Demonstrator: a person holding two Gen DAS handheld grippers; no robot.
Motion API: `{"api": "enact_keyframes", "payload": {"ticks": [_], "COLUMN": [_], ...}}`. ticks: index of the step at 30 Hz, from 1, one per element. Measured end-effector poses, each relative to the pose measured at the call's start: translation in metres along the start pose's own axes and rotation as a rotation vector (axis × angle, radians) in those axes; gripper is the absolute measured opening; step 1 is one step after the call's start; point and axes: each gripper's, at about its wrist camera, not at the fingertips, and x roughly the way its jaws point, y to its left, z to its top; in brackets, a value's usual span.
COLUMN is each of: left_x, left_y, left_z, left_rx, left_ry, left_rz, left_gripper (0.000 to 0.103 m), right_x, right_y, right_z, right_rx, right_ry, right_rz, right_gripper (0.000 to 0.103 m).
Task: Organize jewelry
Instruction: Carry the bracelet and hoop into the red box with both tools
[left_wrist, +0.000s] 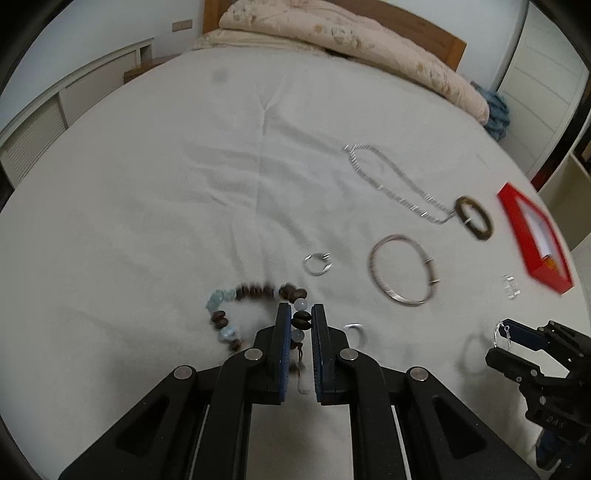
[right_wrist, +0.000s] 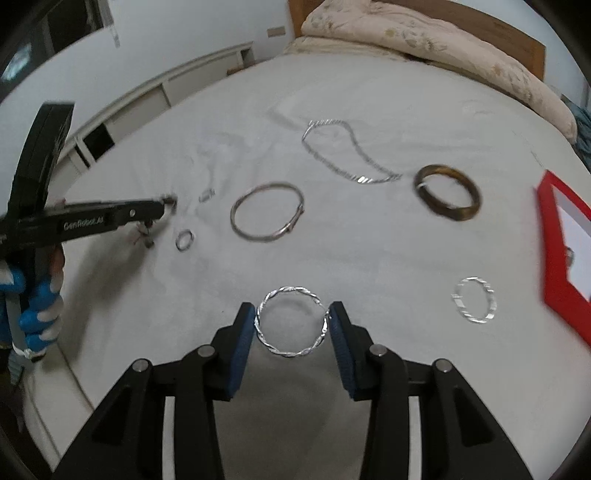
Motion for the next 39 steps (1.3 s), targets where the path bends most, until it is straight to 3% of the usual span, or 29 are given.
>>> {"api": "enact_keyframes", "payload": {"ticks": [10,21,31,39], "left_x": [-0.039,-0.016,0.062,0.134], "left_y": [-0.095,-0.264,-0.391,-0.423], "left_z": [0.035,0.089,0.141,0.140], "left_rx": [0.087,0.255,0.356,0.369], "left_ry": [-0.085,-0.107,-0.061,0.022], "left_rz": [-0.112,-0.278,-0.336,-0.298], "left_gripper": [0.010,0.010,0.010,0.010], "right_x": [-0.090,-0.156,-0.137,-0.091], "right_y": [-0.055,-0.194,-0.307,-0.361], "right_z": [0.003,0.006,0.036,0.038], "right_rx": [0.063,0.120,0.145,0.155], "right_ry": [-0.134,-0.182,-0.163,-0.078], "right_rz": [-0.061,-0.257,-0.324,-0.317], "right_gripper": [0.039,0.039,0.039,0.039]}}
